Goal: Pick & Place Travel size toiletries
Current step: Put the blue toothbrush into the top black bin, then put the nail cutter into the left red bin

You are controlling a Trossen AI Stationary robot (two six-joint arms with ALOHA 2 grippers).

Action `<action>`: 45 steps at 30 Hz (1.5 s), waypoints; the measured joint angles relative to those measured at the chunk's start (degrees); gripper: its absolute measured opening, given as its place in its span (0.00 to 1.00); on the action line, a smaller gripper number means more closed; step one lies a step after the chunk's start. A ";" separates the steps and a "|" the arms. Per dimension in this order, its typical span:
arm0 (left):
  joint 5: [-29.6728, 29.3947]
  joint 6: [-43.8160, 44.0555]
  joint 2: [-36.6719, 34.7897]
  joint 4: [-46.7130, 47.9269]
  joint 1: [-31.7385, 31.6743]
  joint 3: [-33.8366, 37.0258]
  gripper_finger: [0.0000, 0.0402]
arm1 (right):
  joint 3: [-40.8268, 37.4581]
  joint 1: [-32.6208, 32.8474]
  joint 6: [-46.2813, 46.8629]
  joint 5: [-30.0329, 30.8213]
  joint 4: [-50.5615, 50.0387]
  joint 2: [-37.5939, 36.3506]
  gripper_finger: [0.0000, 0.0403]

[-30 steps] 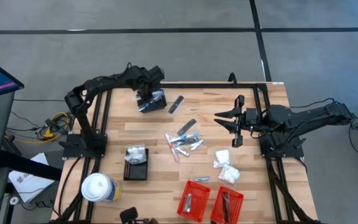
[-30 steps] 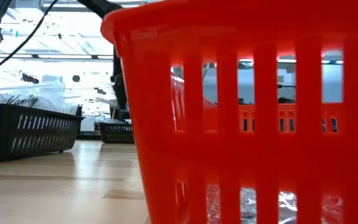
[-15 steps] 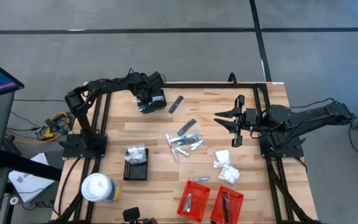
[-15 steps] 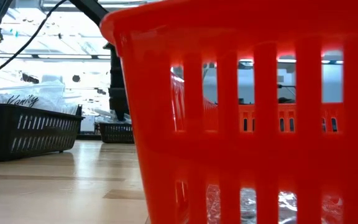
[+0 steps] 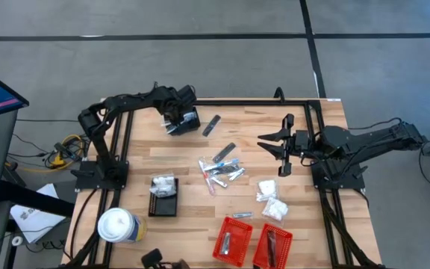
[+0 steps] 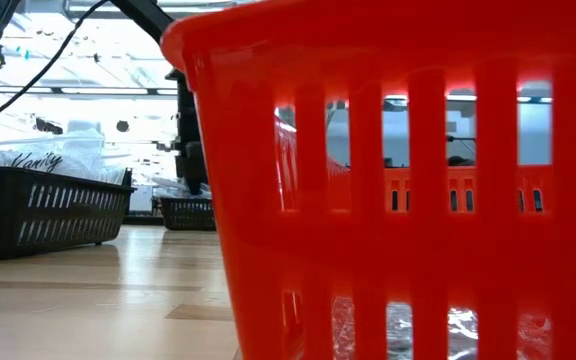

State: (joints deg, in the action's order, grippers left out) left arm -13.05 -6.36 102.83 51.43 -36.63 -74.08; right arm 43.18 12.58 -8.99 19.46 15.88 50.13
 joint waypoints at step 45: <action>7.68 1.26 -17.32 -22.21 13.78 -0.15 0.25 | 0.02 0.02 -0.68 0.06 -1.07 0.02 0.19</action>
State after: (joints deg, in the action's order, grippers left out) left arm -5.37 -5.10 85.51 29.22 -22.85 -74.24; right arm 43.20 12.60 -9.67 19.53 14.81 50.15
